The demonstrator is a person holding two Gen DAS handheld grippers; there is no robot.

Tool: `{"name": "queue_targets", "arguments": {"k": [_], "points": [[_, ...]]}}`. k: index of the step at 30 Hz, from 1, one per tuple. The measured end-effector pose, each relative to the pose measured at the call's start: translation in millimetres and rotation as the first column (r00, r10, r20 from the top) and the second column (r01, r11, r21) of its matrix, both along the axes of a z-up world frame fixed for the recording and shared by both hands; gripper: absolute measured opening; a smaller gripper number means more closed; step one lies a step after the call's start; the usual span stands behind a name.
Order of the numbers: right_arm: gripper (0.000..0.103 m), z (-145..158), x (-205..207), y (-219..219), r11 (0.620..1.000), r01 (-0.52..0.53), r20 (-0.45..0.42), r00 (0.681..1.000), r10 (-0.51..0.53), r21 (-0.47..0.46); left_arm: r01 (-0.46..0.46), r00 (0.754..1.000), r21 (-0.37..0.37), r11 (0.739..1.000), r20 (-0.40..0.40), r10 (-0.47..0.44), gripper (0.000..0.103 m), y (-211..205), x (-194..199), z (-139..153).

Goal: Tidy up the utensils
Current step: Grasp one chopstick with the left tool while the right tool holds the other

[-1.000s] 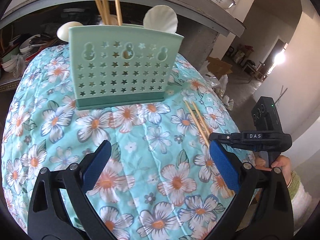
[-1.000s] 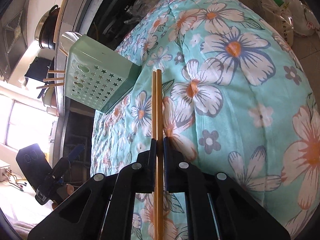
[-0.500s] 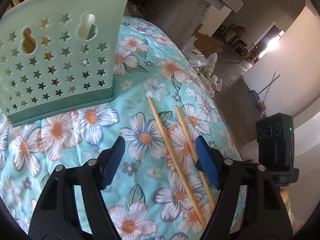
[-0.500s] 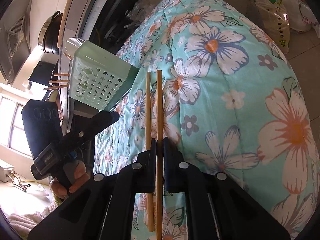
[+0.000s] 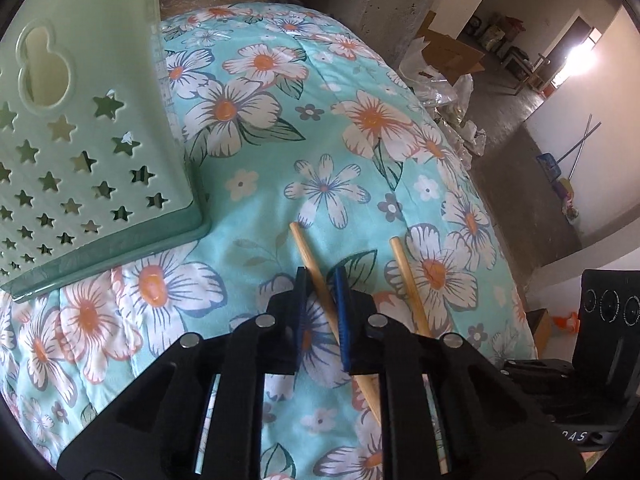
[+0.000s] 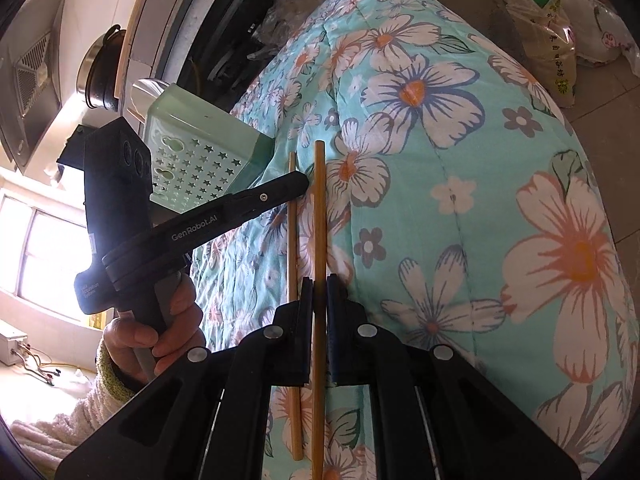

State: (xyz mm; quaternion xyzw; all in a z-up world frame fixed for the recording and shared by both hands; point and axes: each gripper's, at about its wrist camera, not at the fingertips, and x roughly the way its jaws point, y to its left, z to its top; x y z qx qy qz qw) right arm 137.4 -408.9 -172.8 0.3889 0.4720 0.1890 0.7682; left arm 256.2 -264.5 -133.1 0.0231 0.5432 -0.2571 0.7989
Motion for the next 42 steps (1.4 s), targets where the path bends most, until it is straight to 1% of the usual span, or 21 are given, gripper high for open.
{"name": "queue_targets", "arguments": {"k": [4, 8, 12, 13, 16, 17, 18, 20, 22, 24, 25, 26, 29, 32, 35, 37, 38, 42], "points": [[0.007, 0.8, -0.4, -0.7, 1.0, -0.002, -0.005, 1.0, 0.002, -0.006, -0.014, 1.0, -0.01, 1.0, -0.013, 0.014, 0.006, 12.0, -3.6, 1.8], [0.007, 4.1, 2.0, 4.2, 1.0, -0.013, -0.011, 1.0, 0.013, -0.026, -0.041, 0.999, -0.006, 0.999, -0.009, 0.041, 0.005, 37.7, -12.7, 8.5], [0.007, 9.9, 5.9, 14.7, 0.996, -0.044, -0.019, 0.999, 0.042, -0.08, -0.092, 0.996, 0.008, 0.996, 0.001, 0.092, 0.005, 73.9, -20.8, 10.6], [0.007, 11.3, 7.4, 16.8, 0.994, -0.052, -0.022, 0.998, 0.05, -0.093, -0.104, 0.994, 0.016, 0.994, 0.015, 0.104, 0.006, 81.4, -22.4, 10.1], [0.009, 17.7, 13.4, 24.5, 0.986, -0.082, -0.029, 0.996, 0.079, -0.148, -0.115, 0.993, 0.042, 0.993, 0.014, 0.114, 0.006, 103.0, -27.2, 5.2], [0.013, 20.4, 16.1, 27.3, 0.982, -0.092, -0.03, 0.996, 0.088, -0.163, -0.106, 0.994, 0.048, 0.993, 0.006, 0.106, 0.006, 107.7, -28.0, 3.1], [0.022, 23.5, 19.1, 29.9, 0.979, -0.099, -0.029, 0.995, 0.096, -0.178, -0.096, 0.995, 0.05, 0.994, 0.002, 0.096, 0.006, 111.5, -29.0, 2.2], [0.029, 30.4, 25.0, 35.6, 0.97, -0.116, -0.025, 0.993, 0.114, -0.214, -0.081, 0.997, 0.048, 0.996, 0.007, 0.081, 0.006, 119.2, -30.8, 2.4], [0.032, 38.8, 31.4, 41.8, 0.953, -0.126, -0.013, 0.992, 0.127, -0.276, -0.068, 0.998, 0.057, 0.996, 0.009, 0.068, 0.008, 123.5, -31.9, 3.9], [0.033, 46.3, 39.3, 48.6, 0.93, -0.123, -0.005, 0.992, 0.129, -0.347, -0.061, 0.998, 0.06, 0.996, 0.011, 0.06, 0.015, 126.0, -29.1, 5.5], [0.033, 47.9, 43.0, 49.5, 0.919, -0.121, -0.004, 0.992, 0.129, -0.377, -0.055, 0.998, 0.063, 0.996, 0.013, 0.055, 0.019, 129.0, -27.4, 6.4], [0.033, 49.4, 47.6, 52.0, 0.907, -0.122, -0.004, 0.991, 0.132, -0.403, -0.049, 0.999, 0.069, 0.996, 0.016, 0.048, 0.02, 128.2, -25.4, 6.9], [0.033, 51.2, 56.4, 55.9, 0.872, -0.122, 0.0, 0.99, 0.138, -0.474, -0.023, 1.0, 0.1, 0.995, 0.017, 0.021, 0.02, 114.5, -18.8, 6.0], [0.033, 50.4, 64.4, 60.1, 0.846, -0.124, -0.002, 0.99, 0.143, -0.518, -0.012, 1.0, 0.135, 0.991, 0.012, 0.01, 0.02, 105.0, -12.0, 1.7], [0.024, 47.2, 71.5, 65.1, 0.822, -0.122, -0.01, 0.99, 0.14, -0.556, -0.011, 1.0, 0.16, 0.987, 0.017, 0.009, 0.02, 98.9, -6.9, -1.9], [0.016, 44.3, 74.9, 68.2, 0.816, -0.125, -0.017, 0.99, 0.14, -0.564, -0.014, 1.0, 0.175, 0.984, 0.028, 0.009, 0.018, 95.0, -5.1, -2.5], [0.01, 43.0, 75.7, 69.6, 0.816, -0.123, -0.019, 0.99, 0.137, -0.565, -0.016, 0.999, 0.181, 0.983, 0.034, 0.01, 0.018, 93.4, -5.1, -2.5], [0.008, 44.9, 73.9, 68.2, 0.834, -0.109, -0.005, 0.992, 0.127, -0.54, -0.034, 0.998, 0.184, 0.982, 0.049, 0.025, 0.011, 88.0, -4.9, -1.0]]}}
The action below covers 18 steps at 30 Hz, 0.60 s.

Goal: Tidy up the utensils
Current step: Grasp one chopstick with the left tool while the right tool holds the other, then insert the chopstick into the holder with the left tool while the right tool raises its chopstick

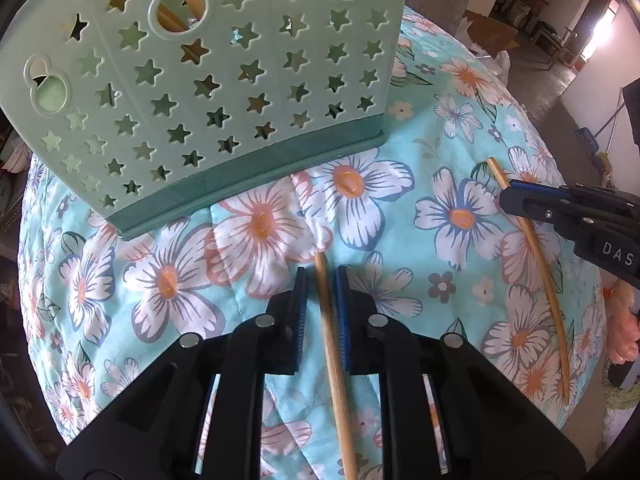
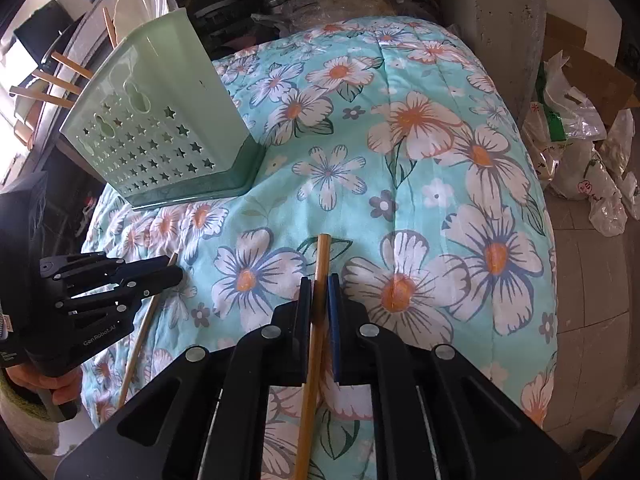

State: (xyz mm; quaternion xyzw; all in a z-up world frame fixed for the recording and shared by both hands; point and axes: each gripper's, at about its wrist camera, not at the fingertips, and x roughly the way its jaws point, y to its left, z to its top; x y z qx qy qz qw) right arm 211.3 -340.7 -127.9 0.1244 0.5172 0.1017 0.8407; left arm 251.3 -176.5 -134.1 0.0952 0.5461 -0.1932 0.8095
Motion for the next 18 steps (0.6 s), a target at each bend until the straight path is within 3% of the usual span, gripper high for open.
{"name": "queue_targets", "arguments": {"k": [2, 9, 18], "points": [[0.007, 4.5, -2.2, -2.7, 1.0, 0.007, 0.01, 1.0, -0.008, 0.027, -0.005, 1.0, -0.005, 1.0, 0.005, 0.006, 0.006, -0.3, -3.2, 2.3], [0.007, 37.4, -12.4, -9.8, 0.996, 0.014, 0.08, 0.997, -0.021, 0.09, -0.03, 0.999, -0.067, 0.997, 0.039, 0.033, 0.006, 23.4, -12.5, 27.5], [0.007, 93.3, -26.4, -16.0, 0.985, -0.013, 0.219, 0.975, -0.025, 0.173, -0.064, 0.987, -0.233, 0.97, 0.129, 0.096, 0.005, 83.4, -28.6, 111.0]]}}
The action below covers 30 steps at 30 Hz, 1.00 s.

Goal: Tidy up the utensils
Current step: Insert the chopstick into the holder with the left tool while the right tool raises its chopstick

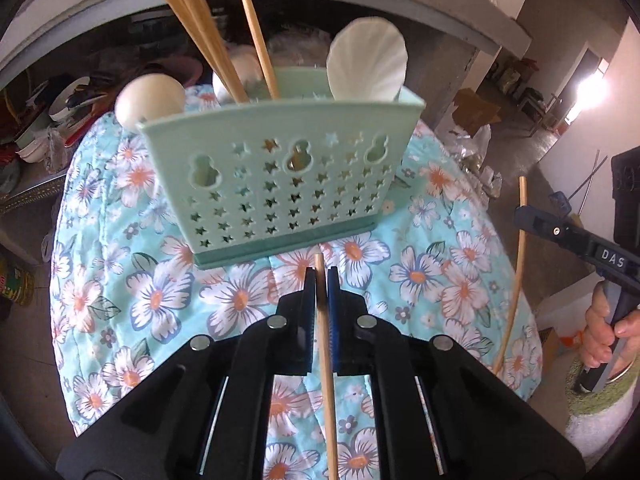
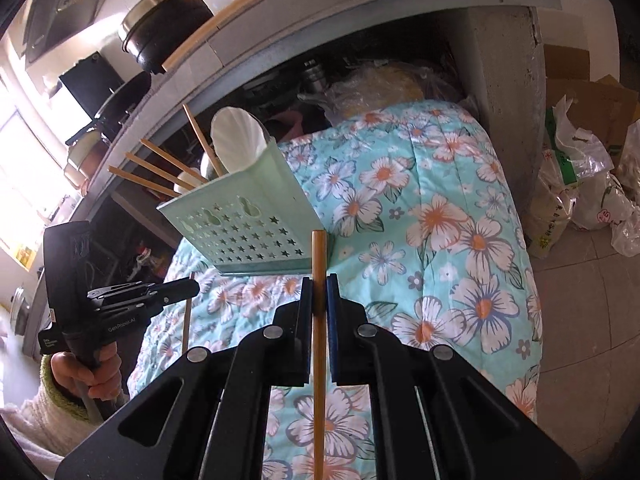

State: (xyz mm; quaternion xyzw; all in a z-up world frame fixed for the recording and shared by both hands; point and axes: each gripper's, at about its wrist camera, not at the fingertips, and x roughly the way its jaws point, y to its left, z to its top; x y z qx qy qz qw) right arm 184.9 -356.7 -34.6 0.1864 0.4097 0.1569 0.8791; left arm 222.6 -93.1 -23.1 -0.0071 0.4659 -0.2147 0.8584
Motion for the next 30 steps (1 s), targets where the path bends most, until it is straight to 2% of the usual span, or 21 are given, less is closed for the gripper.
{"name": "queue_targets", "arguments": {"k": [4, 7, 10, 12, 16, 20, 30], "points": [[0.007, 19.9, -9.2, -0.6, 1.0, -0.004, 0.059, 0.998, 0.003, 0.01, -0.018, 0.995, -0.074, 0.997, 0.099, 0.025, 0.005, 26.5, -12.6, 53.6], [0.007, 31.3, -15.2, -3.2, 1.0, 0.001, 0.093, 0.996, -0.003, 0.02, -0.028, 0.978, -0.133, 0.991, 0.2, 0.055, 0.004, 40.6, -22.8, 96.7], [0.007, 38.5, -17.9, -7.1, 1.0, 0.008, 0.112, 0.994, -0.011, 0.026, -0.048, 0.937, -0.197, 0.979, 0.331, 0.113, 0.004, 52.5, -30.3, 142.6], [0.007, 41.0, -19.0, -9.8, 0.999, 0.012, 0.115, 0.993, -0.016, 0.031, -0.065, 0.893, -0.234, 0.97, 0.42, 0.162, 0.004, 57.8, -34.3, 170.5], [0.007, 41.7, -21.8, -12.7, 0.999, 0.02, 0.115, 0.993, -0.023, 0.029, -0.07, 0.838, -0.309, 0.949, 0.498, 0.224, 0.004, 60.5, -26.5, 205.6], [0.007, 39.8, -22.7, -14.6, 0.999, 0.026, 0.108, 0.994, -0.028, 0.025, -0.097, 0.806, -0.336, 0.937, 0.525, 0.272, 0.004, 57.1, -7.4, 217.7], [0.007, 33.6, -18.1, -15.2, 0.999, 0.025, 0.088, 0.996, -0.027, 0.022, -0.16, 0.809, -0.366, 0.917, 0.483, 0.335, 0.004, 50.8, 50.6, 185.5]]}}
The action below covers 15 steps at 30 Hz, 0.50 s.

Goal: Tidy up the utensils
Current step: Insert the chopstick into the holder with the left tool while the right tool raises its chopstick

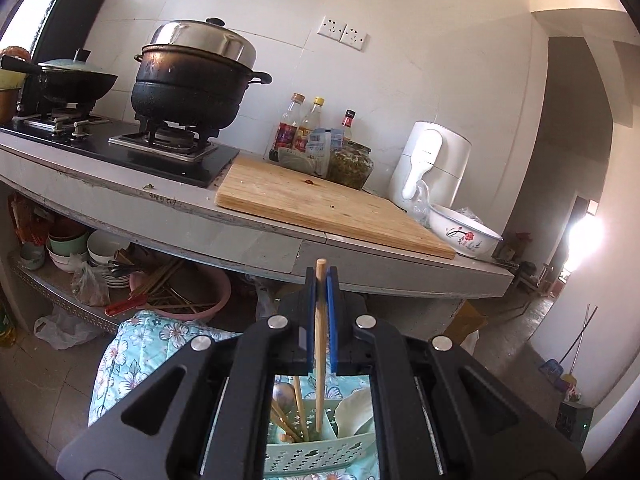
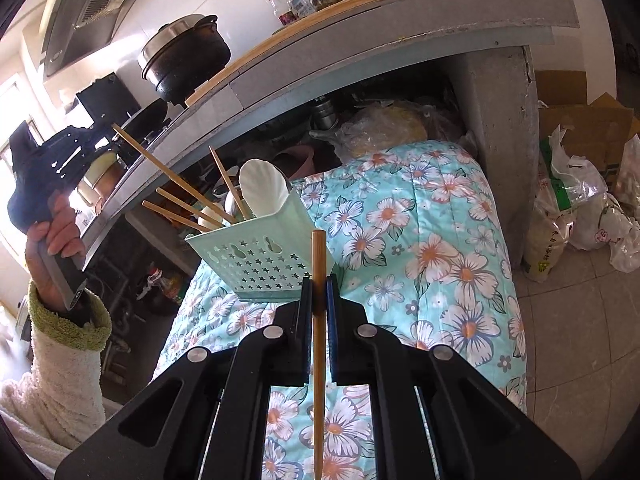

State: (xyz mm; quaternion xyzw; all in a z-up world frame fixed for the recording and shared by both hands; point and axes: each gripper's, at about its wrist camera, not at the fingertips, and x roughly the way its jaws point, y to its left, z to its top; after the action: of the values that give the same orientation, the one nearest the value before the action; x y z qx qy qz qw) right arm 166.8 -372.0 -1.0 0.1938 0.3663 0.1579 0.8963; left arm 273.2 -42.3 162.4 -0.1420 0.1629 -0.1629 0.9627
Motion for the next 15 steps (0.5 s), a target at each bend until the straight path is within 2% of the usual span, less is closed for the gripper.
{"name": "queue_targets", "arguments": {"k": [7, 15], "points": [[0.007, -2.1, 3.0, -1.4, 1.0, -0.001, -0.007, 1.0, 0.001, -0.001, -0.009, 1.0, 0.0, 1.0, -0.026, 0.009, 0.004, -7.4, 15.1, -25.9], [0.007, -3.1, 3.1, 1.5, 1.0, -0.005, -0.017, 1.0, 0.005, -0.01, 0.021, 0.992, -0.006, 1.0, -0.122, -0.021, 0.005, -14.9, 20.7, -66.5]]}}
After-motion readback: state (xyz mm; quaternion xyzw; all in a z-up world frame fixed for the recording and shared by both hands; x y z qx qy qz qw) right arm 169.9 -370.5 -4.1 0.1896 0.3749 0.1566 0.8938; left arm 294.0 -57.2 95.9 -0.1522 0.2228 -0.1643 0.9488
